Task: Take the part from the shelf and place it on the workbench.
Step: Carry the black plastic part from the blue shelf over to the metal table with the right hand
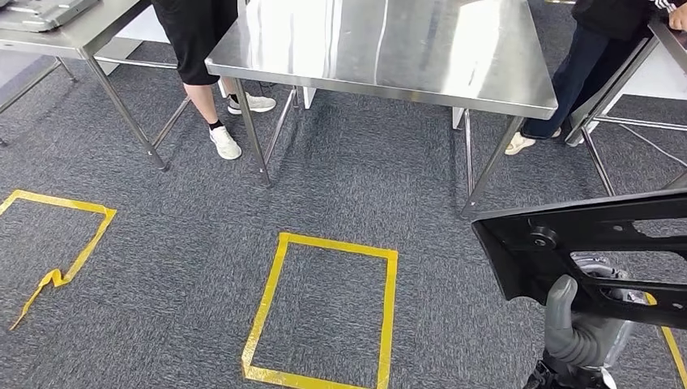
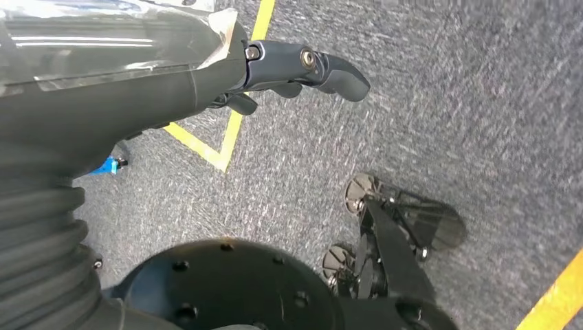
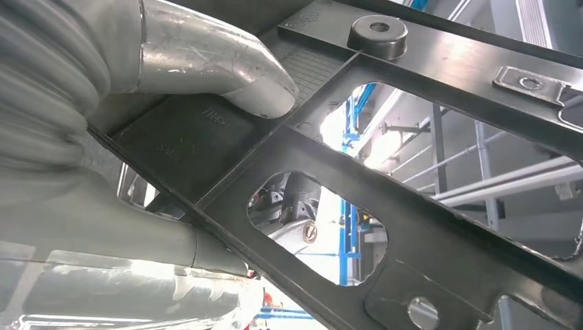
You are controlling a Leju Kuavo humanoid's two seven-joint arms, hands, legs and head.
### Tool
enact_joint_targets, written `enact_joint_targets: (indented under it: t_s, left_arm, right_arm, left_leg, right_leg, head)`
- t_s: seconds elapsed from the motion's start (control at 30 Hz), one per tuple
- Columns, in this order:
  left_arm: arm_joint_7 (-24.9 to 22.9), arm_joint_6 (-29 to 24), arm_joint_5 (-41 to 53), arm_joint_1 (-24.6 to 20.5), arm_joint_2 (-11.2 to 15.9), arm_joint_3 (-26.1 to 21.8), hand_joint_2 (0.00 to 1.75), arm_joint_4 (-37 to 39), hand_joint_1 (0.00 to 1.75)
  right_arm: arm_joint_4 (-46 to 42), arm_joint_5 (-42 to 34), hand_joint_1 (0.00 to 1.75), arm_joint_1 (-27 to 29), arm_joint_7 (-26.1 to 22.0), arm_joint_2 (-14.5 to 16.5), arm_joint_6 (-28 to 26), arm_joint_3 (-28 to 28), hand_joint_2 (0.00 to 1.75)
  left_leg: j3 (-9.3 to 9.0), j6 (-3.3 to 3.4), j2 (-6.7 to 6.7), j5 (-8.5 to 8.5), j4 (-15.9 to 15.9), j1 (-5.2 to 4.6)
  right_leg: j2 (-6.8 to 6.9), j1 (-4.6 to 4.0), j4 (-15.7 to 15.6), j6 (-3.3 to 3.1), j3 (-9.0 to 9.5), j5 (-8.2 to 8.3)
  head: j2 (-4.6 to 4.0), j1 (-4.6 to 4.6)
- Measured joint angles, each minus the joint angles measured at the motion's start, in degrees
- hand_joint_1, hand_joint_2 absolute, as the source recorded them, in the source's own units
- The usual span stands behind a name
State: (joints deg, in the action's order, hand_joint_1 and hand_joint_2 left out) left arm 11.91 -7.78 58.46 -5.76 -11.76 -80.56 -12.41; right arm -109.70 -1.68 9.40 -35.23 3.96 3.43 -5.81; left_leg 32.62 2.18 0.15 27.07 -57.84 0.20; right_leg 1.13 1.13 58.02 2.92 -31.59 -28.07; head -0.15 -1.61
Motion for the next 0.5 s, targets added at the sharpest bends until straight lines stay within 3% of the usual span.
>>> enact_joint_targets:
  t_s: [0.07, 0.13, 0.17, 0.2, 0.23, 0.3, 0.37, 0.43, 0.5]
  left_arm:
    - [0.0, 0.0, -0.1, -0.1, 0.0, 0.0, 1.75, 0.0, 0.0]
    - [0.0, 0.0, -0.1, -0.1, 0.0, 0.0, 1.75, 0.0, 0.0]
    - [0.0, 0.0, -0.1, 0.0, 0.0, 0.0, 1.75, 0.0, 0.0]
    - [0.0, 0.0, -0.1, 0.0, 0.0, 0.0, 1.75, 0.0, 0.0]
    - [0.0, 0.0, -0.1, 0.0, 0.0, 0.0, 1.75, 0.0, 0.0]
    - [0.0, 0.0, -0.1, 0.0, 0.0, 0.0, 1.75, 0.0, 0.0]
    - [-0.1, 0.0, -0.2, 0.0, 0.0, 0.0, 1.75, 0.0, 0.0]
    - [-0.1, 0.0, -0.3, 0.0, 0.0, 0.0, 1.75, 0.0, 0.0]
    - [-0.1, 0.0, -0.3, -0.1, 0.0, 0.0, 1.75, 0.0, 0.0]
  right_arm:
    - [0.0, 0.0, 1.75, 0.1, 0.0, 0.0, 0.0, 0.0, 1.75]
    - [0.0, -0.1, 1.75, 0.3, 0.0, -0.1, 0.0, 0.0, 1.75]
    - [0.0, -0.1, 1.75, 0.4, 0.0, -0.1, 0.0, 0.0, 1.75]
    - [0.0, -0.1, 1.75, 0.5, 0.0, -0.1, 0.0, 0.0, 1.75]
    - [0.0, -0.1, 1.75, 0.6, 0.0, -0.1, 0.0, 0.0, 1.75]
    - [0.0, -0.1, 1.75, 0.6, 0.0, -0.1, -0.1, 0.0, 1.75]
    - [0.0, -0.1, 1.75, 0.6, 0.0, -0.1, -0.1, 0.0, 1.75]
    - [0.0, 0.0, 1.75, 0.7, 0.0, -0.1, -0.1, 0.0, 1.75]
    - [0.0, 0.0, 1.75, 0.7, 0.0, -0.1, -0.1, 0.0, 1.75]
  left_leg:
    - [-0.34, 0.71, -0.13, -0.22, 0.4, 0.19]
    - [-0.36, 1.05, -0.37, -0.12, 0.4, 0.04]
    - [-0.41, 1.12, -0.53, -0.04, 0.4, -0.04]
    - [-0.51, 1.17, -0.73, 0.07, 0.3, -0.09]
    - [-0.7, 1.15, -0.94, 0.2, 0.3, -0.12]
    - [-1.25, 0.92, -1.33, 0.63, 0.3, -0.17]
    - [-1.6, 0.4, -1.59, 1.24, 0.3, -0.43]
    - [-1.72, -0.16, -1.66, 1.67, 0.3, -0.54]
    - [-1.9, -0.79, -1.53, 2.14, 0.2, -0.38]
  right_leg:
    - [-0.32, 0.0, 4.6, -0.13, -2.31, -2.19]
    - [-0.68, -0.03, 13.0, -0.45, -6.64, -5.25]
    - [-0.77, -0.03, 16.0, -0.34, -8.36, -6.02]
    - [-0.83, -0.03, 16.9, -0.03, -9.08, -5.87]
    - [-0.84, -0.03, 15.2, 0.42, -8.5, -4.72]
    - [-0.87, -0.06, 6.7, 1.02, -4.58, -1.11]
    - [-0.93, -0.32, 0.4, 0.51, -1.39, 0.94]
    - [-0.98, -0.66, -0.6, -0.45, -0.75, 0.94]
    - [-1.01, -0.31, -0.8, -1.23, -0.28, 0.81]
  head:
    - [0.0, -0.26]
    - [0.0, -0.5]
    - [0.0, -0.55]
    - [0.0, -0.55]
    - [0.0, -0.55]
    - [0.0, -0.62]
    - [0.0, -0.66]
    - [0.0, -0.64]
    - [0.0, -0.63]
